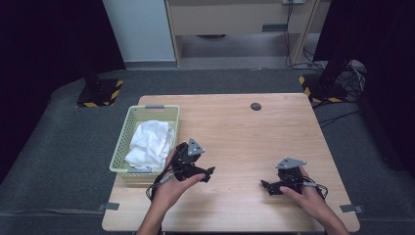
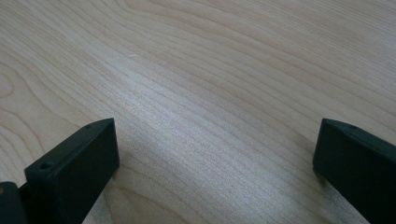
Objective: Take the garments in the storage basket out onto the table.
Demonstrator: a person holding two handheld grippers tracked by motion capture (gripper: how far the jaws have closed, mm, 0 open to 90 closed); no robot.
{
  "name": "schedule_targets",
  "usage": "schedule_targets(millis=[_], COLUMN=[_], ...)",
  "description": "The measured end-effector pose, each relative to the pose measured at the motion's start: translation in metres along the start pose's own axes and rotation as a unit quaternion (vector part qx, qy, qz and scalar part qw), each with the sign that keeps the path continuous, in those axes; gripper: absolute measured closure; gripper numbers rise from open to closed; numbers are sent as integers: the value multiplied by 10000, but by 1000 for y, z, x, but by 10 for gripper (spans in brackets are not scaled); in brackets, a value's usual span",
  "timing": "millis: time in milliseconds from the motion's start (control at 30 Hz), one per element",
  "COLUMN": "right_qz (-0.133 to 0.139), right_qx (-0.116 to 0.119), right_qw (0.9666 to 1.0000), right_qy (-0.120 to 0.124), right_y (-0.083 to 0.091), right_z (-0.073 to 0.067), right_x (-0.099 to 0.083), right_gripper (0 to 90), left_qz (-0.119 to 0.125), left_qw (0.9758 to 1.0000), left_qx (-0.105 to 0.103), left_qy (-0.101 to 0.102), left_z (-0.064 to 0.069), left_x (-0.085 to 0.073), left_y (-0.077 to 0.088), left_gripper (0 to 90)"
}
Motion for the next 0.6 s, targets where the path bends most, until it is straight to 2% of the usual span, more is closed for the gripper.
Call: schedule_targets(millis=[233,433,600], right_qz=[-1,-7,-4], right_qx=[-13,-4,3], right_qw=[10000,10000,10000], right_qy=[-16,-23,-18], right_y=[0,0,0], right_z=[0,-1,-1], right_x=[0,0,1], right_gripper=[4,4,4], left_qz=[13,22,17], left_qw=[9999,9999,9996], left_qx=[132,161,263], left_qy=[14,10,117], left_z=[-5,-8,-13], left_x=[0,-1,-3], left_y=[4,8,7], left_gripper=[56,55,38])
Point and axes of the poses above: each handheld gripper's, and its own axes: y roughly backward along the jaws, x roughly out of its top, z roughly to its right, the point moved 9 cm from there along -y, roughly forward along the jaws, and after that the axes turned 12 degrees about -x, right-handed, at the moved point
